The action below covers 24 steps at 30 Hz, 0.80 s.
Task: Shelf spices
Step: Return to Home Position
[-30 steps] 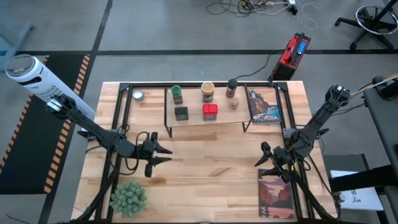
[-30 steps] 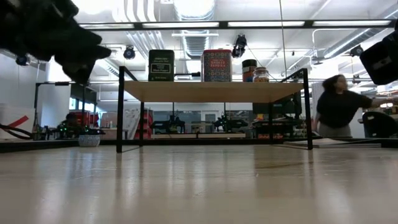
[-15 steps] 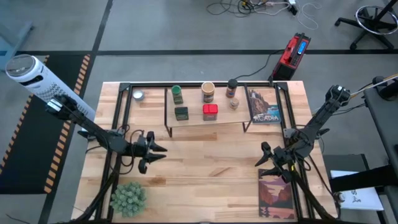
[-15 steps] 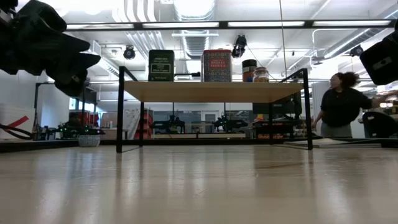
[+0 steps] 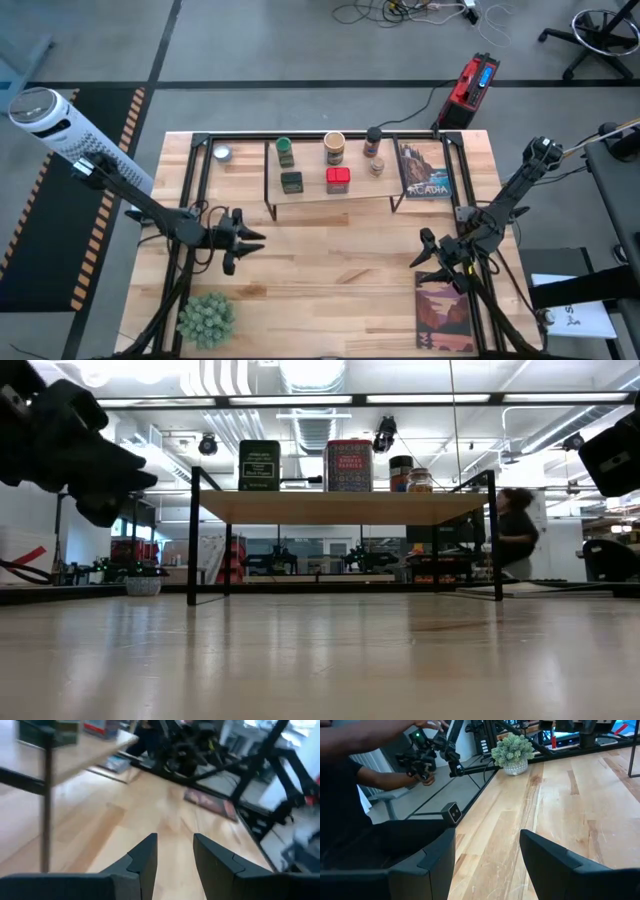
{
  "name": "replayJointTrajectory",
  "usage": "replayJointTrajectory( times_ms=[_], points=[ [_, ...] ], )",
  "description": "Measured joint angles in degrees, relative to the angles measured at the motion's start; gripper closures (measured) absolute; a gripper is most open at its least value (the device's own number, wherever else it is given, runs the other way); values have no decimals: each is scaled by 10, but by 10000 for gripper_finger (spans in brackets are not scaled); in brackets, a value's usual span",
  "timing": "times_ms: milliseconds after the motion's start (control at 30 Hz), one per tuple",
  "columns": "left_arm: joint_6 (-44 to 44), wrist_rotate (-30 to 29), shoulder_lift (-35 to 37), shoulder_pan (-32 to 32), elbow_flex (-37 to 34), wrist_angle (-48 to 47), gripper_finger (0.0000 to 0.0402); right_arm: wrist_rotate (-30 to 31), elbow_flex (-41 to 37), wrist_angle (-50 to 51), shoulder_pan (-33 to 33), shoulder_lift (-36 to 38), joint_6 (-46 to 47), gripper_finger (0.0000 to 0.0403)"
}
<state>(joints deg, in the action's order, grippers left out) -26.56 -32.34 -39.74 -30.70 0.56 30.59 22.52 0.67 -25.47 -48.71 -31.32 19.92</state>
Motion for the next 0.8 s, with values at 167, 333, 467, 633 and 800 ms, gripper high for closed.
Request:
replayJointTrajectory(
  times_ms=[167, 333, 467, 633, 800],
  points=[
    [4, -32, 90, 0, 0, -71, 287, 0, 0, 0, 0, 0, 0, 204],
    [40, -64, 159, 0, 0, -120, 287, 0, 0, 0, 0, 0, 0, 204],
    [36, -72, 209, 0, 0, -192, 287, 0, 0, 0, 0, 0, 0, 204],
    [23, -72, 271, 0, 0, -263, 287, 0, 0, 0, 0, 0, 0, 204],
    [74, -60, 329, 1, 0, -263, 287, 0, 0, 0, 0, 0, 0, 204]
  ],
)
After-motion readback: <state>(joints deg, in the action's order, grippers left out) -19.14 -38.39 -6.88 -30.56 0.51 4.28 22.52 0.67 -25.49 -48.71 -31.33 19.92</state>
